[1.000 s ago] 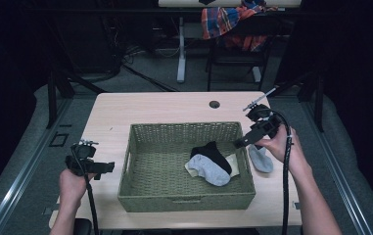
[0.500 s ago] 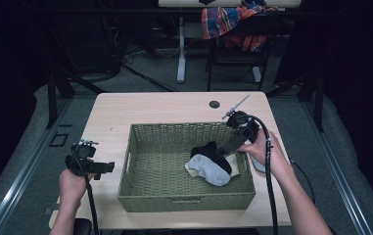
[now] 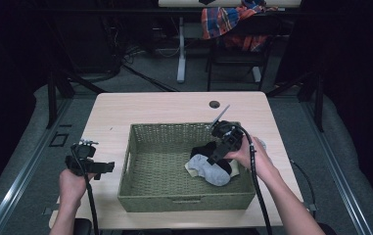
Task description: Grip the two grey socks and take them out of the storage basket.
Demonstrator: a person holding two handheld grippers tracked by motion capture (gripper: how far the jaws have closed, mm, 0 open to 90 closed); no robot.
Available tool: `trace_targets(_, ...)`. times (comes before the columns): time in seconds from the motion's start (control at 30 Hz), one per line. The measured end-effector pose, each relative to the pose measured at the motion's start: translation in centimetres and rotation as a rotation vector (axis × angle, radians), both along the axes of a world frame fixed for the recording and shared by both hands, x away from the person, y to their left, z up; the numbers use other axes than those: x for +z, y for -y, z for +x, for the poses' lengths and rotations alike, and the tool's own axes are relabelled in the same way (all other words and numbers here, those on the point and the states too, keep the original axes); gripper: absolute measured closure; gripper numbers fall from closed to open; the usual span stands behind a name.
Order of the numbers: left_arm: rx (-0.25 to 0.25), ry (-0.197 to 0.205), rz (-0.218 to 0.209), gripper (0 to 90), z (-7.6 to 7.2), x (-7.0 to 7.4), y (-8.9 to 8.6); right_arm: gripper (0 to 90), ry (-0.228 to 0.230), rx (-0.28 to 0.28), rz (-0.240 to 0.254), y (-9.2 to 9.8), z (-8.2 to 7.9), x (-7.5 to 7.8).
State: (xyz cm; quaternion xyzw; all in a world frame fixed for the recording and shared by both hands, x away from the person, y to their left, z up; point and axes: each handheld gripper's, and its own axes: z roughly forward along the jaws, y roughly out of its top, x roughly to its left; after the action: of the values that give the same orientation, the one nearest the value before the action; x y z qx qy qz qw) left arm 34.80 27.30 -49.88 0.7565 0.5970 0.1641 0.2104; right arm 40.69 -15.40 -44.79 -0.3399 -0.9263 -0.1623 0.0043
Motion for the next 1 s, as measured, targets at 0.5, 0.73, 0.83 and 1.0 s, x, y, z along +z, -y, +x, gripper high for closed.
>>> trace_targets(0.5,0.002,0.002,-0.001,0.1,-0.1,0.0,-0.1,26.5,-0.072,0.031,-0.118,-3.4,0.2,-5.0)
trace_targets(0.73,0.001,0.001,0.0,0.1,-0.1,0.0,-0.1,52.5,-0.055,0.018,-0.183,-3.7,0.5,-6.4)
trace_targets(0.83,0.003,0.001,0.0,0.1,-0.1,0.0,-0.1,65.9,-0.058,0.016,-0.188,-3.5,0.5,-6.2)
trace_targets(1.0,0.001,0.002,0.001,0.1,-0.1,0.0,-0.1,74.0,-0.073,0.016,-0.134,-2.9,0.6,-4.9)
